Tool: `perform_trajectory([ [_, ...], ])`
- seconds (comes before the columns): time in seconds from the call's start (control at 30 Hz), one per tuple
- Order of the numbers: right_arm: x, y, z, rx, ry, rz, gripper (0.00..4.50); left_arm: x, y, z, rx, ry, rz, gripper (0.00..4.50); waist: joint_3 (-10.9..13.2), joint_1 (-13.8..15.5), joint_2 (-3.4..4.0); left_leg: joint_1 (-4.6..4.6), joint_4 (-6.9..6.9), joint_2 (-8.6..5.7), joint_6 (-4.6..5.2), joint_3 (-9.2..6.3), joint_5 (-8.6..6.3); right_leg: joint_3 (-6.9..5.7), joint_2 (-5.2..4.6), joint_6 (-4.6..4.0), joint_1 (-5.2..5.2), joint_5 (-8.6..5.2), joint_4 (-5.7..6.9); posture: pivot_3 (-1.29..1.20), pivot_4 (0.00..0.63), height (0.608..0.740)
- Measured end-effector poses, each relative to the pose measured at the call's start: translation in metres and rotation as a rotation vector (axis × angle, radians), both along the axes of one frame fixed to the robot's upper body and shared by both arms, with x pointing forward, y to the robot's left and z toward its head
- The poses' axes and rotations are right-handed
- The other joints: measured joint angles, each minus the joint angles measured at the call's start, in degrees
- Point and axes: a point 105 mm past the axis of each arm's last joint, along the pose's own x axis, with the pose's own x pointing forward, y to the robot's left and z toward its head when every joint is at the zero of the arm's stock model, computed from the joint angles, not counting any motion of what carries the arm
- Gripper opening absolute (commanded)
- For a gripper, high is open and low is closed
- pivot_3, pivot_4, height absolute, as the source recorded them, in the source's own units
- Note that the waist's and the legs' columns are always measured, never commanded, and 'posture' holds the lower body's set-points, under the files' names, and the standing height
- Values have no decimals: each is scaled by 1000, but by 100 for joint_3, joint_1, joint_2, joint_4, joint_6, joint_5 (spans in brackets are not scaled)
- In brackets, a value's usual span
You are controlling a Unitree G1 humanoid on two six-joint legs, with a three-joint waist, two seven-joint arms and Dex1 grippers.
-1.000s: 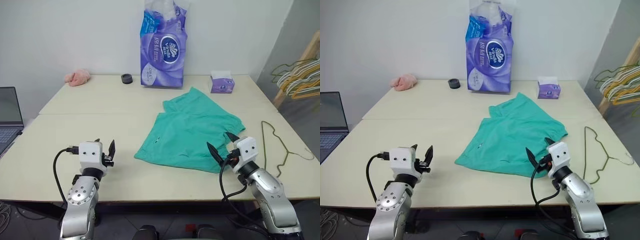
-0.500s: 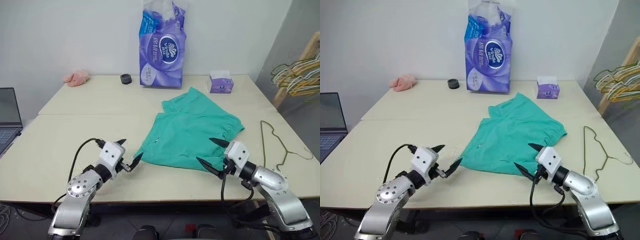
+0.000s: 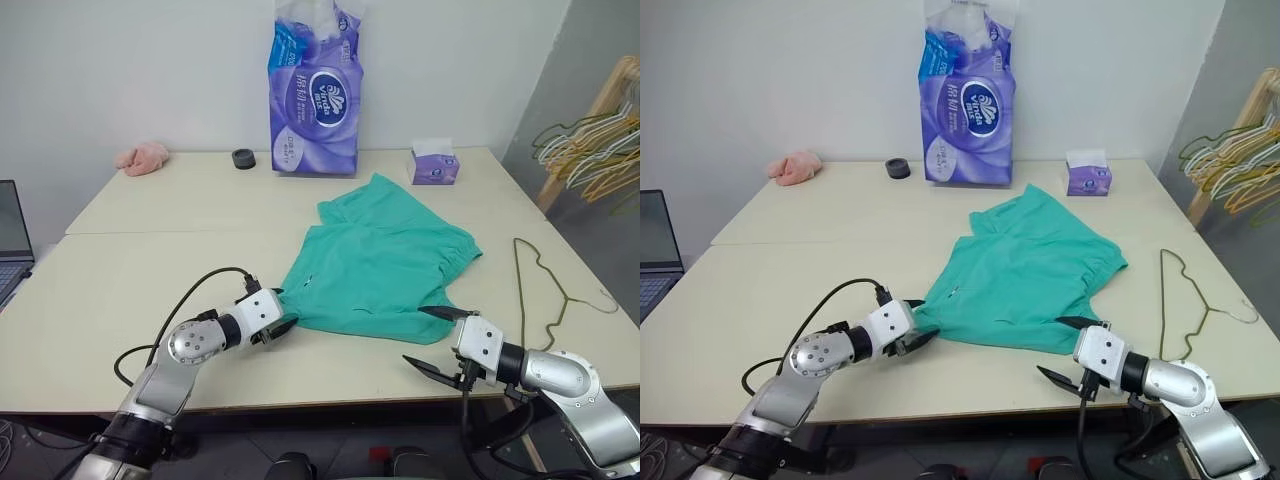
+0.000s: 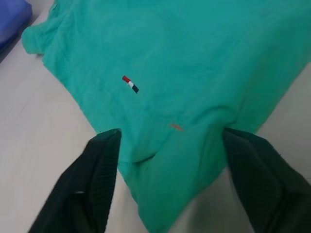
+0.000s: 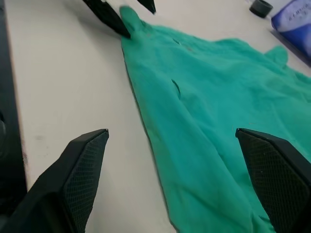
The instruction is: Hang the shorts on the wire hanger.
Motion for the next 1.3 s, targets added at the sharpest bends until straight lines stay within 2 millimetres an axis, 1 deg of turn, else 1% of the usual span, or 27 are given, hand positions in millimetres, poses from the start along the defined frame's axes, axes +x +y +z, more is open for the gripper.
perform_trajectory([
  [0.1,8,-7,-9,-67,-14,-40,4500,2,-2,-1,-7,0,-9,1472,0,-19,0,0,0,0,0,0,0,1,0,0,-3,0,1,-106,0,740],
  [0.23,18,-3,-12,-139,-42,-23,4500,1,-5,-1,-26,7,-28,218,0,-32,0,0,0,0,0,0,0,2,0,0,-2,0,2,-108,0,740],
  [0.27,21,-2,-13,-160,-48,-17,4500,2,-7,0,-35,7,-31,38,0,-28,0,-1,1,0,0,-2,0,0,0,0,-2,0,2,-108,0,740],
  [0.3,24,0,-16,-186,-50,-5,4500,2,-8,1,-47,10,-32,38,0,-28,0,0,1,0,0,-2,0,0,0,0,-2,0,2,-108,0,740],
  [0.37,31,1,-22,-234,-48,11,4083,2,-10,2,-55,15,-39,0,0,-28,1,-1,1,-1,0,-1,0,0,0,0,-2,0,2,-96,0,740],
  [0.4,32,3,-22,-243,-55,18,3859,2,-10,2,-55,16,-39,0,-1,-31,0,1,1,-1,0,0,0,1,0,-1,-1,0,2,-96,0,740],
  [0.5,44,6,-23,-280,-64,36,2849,-2,-14,6,-84,51,-55,0,-2,-40,-2,0,2,-1,0,-1,0,1,0,-1,-1,0,3,-84,0,740],
  [0.53,50,5,-22,-298,-71,40,2523,-5,-17,9,-93,67,-71,0,-2,-41,-1,0,2,-1,0,0,0,2,0,-1,-2,0,4,-81,0,740],
  [0.57,54,3,-21,-317,-83,41,2103,-8,-19,12,-102,82,-84,0,-2,-39,-1,-1,2,-1,0,-1,0,2,0,-1,-2,0,4,-81,0,740],
  [0.6,56,1,-20,-327,-89,43,1820,-11,-20,13,-107,97,-94,0,-2,-37,-1,-1,2,-1,0,-1,0,2,-1,-1,-2,0,3,-81,0,740],
  [0.67,59,-4,-20,-352,-97,53,1076,-18,-22,13,-125,138,-106,0,-2,-34,-1,-1,2,-1,0,-1,0,3,-1,-1,-2,0,3,-78,0,740],
  [0.77,57,-10,-20,-391,-93,94,20,-29,-23,12,-140,202,-126,0,-1,-38,0,-2,2,-1,0,-1,0,3,-1,-1,-3,0,4,-73,0,740],
  [0.9,47,-21,-17,-454,-59,191,20,-41,-21,14,-117,261,-161,0,0,-33,0,-2,3,-1,0,0,0,2,-1,-1,-1,0,4,-72,0,740],
  [0.97,43,-27,-11,-483,-34,255,20,-53,-23,17,-135,328,-198,0,5,-46,9,-2,4,-1,3,5,-2,7,-1,-1,-2,0,3,-71,0,740],
  [1.03,47,-36,8,-533,-29,312,20,-75,-30,23,-191,450,-265,0,17,-95,25,-1,4,1,9,11,-5,13,-3,-1,-2,0,4,-68,0,740],
  [1.07,52,-38,19,-546,-39,325,20,-82,-36,28,-225,490,-296,0,17,-102,25,0,4,3,9,8,-6,8,-2,-1,-1,0,3,-66,0,740],
  [1.13,61,-38,35,-557,-58,336,20,-89,-43,36,-277,534,-326,0,18,-131,23,1,3,13,9,5,-6,2,5,-2,0,-1,4,-59,0,740],
  [1.2,74,-38,48,-566,-76,336,20,-87,-49,43,-322,542,-320,0,18,-133,23,2,4,13,9,2,-5,-2,6,-4,4,-1,3,-53,0,740],
  [1.23,86,-36,51,-574,-87,326,20,-78,-50,45,-345,523,-291,0,18,-153,23,9,5,13,9,9,-5,3,6,-4,8,-1,3,-51,0,740],
  [1.27,113,-28,59,-579,-115,293,20,-57,-55,50,-382,472,-242,0,25,-170,26,18,11,9,8,13,-4,7,6,-4,14,0,6,-49,0,740],
  [1.3,130,-17,69,-580,-157,278,20,-41,-57,57,-392,422,-212,0,30,-186,22,18,8,8,7,10,-3,6,7,-5,11,1,8,-44,0,740],
])
